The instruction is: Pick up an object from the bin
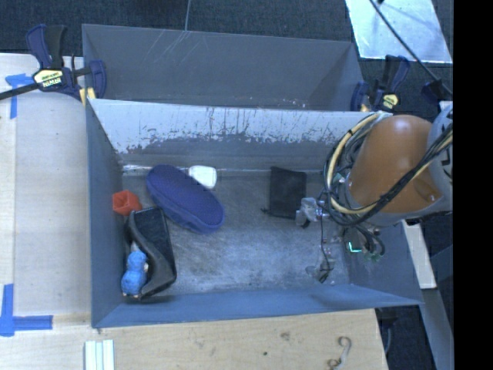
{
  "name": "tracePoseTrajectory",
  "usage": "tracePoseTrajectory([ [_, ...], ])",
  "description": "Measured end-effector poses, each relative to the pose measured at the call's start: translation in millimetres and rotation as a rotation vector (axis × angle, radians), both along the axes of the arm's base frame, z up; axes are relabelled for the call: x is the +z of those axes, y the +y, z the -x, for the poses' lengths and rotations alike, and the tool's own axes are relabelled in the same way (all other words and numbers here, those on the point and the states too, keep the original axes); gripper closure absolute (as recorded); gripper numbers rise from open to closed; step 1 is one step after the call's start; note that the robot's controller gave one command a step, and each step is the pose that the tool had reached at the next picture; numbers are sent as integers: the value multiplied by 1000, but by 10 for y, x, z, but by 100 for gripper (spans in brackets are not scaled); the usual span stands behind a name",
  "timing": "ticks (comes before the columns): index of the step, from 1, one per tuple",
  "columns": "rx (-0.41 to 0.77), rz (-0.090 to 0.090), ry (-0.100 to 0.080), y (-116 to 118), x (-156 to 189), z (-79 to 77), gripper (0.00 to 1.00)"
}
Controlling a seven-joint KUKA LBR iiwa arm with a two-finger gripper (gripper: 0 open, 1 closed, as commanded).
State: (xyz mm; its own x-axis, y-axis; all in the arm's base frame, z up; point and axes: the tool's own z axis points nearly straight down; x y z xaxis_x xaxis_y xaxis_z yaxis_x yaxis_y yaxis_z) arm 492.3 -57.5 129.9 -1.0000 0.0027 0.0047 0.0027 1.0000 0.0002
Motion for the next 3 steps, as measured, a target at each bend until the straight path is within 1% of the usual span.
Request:
tracePoseTrajectory([
  [1, 184, 0, -11, 8, -615, -991, 0],
  [2, 476, 2, -12, -185, -284, -1097, 0],
  [3, 1037, 0, -10, -172, -296, -1231, 0],
])
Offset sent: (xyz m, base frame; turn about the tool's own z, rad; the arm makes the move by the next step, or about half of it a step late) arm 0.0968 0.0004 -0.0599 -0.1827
